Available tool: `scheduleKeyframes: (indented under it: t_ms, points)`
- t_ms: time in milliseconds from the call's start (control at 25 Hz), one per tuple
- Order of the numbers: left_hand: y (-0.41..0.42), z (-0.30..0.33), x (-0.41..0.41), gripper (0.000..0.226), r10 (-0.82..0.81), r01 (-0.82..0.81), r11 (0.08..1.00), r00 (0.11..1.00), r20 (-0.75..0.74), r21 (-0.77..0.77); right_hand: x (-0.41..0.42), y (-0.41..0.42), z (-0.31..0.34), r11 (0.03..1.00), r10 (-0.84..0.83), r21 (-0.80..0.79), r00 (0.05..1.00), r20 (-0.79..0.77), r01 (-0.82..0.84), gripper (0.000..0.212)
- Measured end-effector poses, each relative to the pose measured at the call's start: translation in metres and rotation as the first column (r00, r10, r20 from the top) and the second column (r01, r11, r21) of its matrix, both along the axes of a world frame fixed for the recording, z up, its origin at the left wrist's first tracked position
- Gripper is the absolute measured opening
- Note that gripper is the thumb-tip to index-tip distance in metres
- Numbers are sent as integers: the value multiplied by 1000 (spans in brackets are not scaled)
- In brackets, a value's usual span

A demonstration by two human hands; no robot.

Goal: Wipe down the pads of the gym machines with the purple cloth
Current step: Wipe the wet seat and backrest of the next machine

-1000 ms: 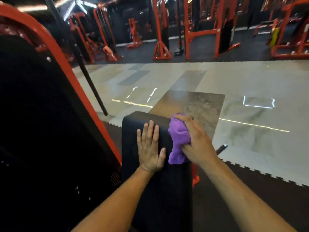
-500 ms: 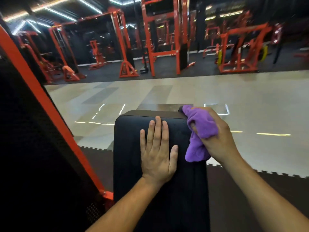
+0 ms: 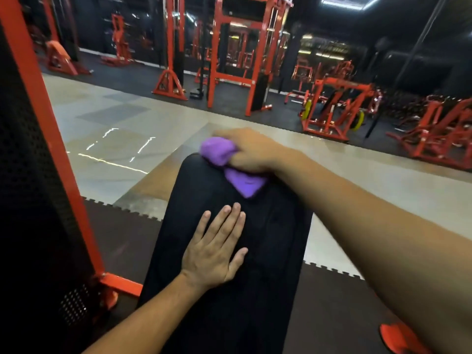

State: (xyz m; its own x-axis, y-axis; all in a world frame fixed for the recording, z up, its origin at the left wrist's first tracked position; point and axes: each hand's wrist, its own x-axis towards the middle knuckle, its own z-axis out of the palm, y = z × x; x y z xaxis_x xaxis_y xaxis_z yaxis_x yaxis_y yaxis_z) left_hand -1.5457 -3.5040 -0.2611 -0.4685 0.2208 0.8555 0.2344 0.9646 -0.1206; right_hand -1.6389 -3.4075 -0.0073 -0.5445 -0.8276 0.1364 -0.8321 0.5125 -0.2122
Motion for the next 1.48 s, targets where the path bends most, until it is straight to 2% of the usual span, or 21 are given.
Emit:
scheduleKeyframes:
  t_ms: [80, 160, 240, 360, 520, 600, 720, 840, 920, 1000, 1160, 1320, 1400, 1480]
  points:
    - [-1, 0, -1, 70, 6, -6, 1000, 1000, 11, -1, 2, -30, -3, 1000, 13, 14, 1000, -27, -13, 47]
    - [1, 3, -1, 70, 13, -13, 1000, 1000, 19, -2, 4, -27, -9, 998, 39, -40, 999, -27, -40, 49]
    - [0, 4, 1, 69, -1, 1, 1000, 1000, 22, 0, 9, 2, -13, 990, 54, -127, 998, -26, -57, 57]
    - [1, 5, 3, 70, 1, -1, 1000, 1000, 22, 2, 19, 72, -14, 983, -38, -179, 999, -16, 34, 68]
    - [2, 5, 3, 74, -1, 2, 1000, 1000, 19, -7, 30, 147, -12, 961, -98, -250, 991, 87, 117, 49]
    - [2, 4, 1, 74, 3, -3, 1000, 1000, 20, -7, 23, 131, -9, 964, -99, -242, 992, 75, 114, 46]
    - [0, 0, 0, 72, 17, -17, 1000, 1000, 25, -6, 9, 43, -2, 993, -7, -119, 1000, -18, 4, 54]
    - [2, 1, 2, 69, 0, 0, 1000, 999, 54, 4, 5, -40, -3, 999, 18, -26, 999, -30, -19, 46]
    - [1, 1, 2, 67, 0, 0, 1000, 998, 64, 3, 9, -45, -8, 999, 41, -31, 998, -57, -43, 45]
    - [0, 3, 1, 67, -3, 3, 1000, 998, 65, -2, 13, -13, -10, 993, 45, -101, 995, -91, -54, 53]
    - [0, 0, 2, 70, 0, 0, 1000, 998, 56, -11, 19, 82, -19, 973, -107, -212, 992, -71, 90, 51]
    - [1, 3, 2, 75, 0, 1, 1000, 998, 55, -20, 38, 144, -35, 903, -200, -385, 980, 15, 190, 47]
    - [3, 5, 2, 76, 1, -1, 1000, 999, 52, -5, 31, 128, -31, 897, -290, -343, 957, 16, 277, 42]
    - [1, 2, 1, 74, 10, -10, 1000, 999, 48, -1, 29, 84, -24, 922, -345, -211, 936, -74, 324, 35]
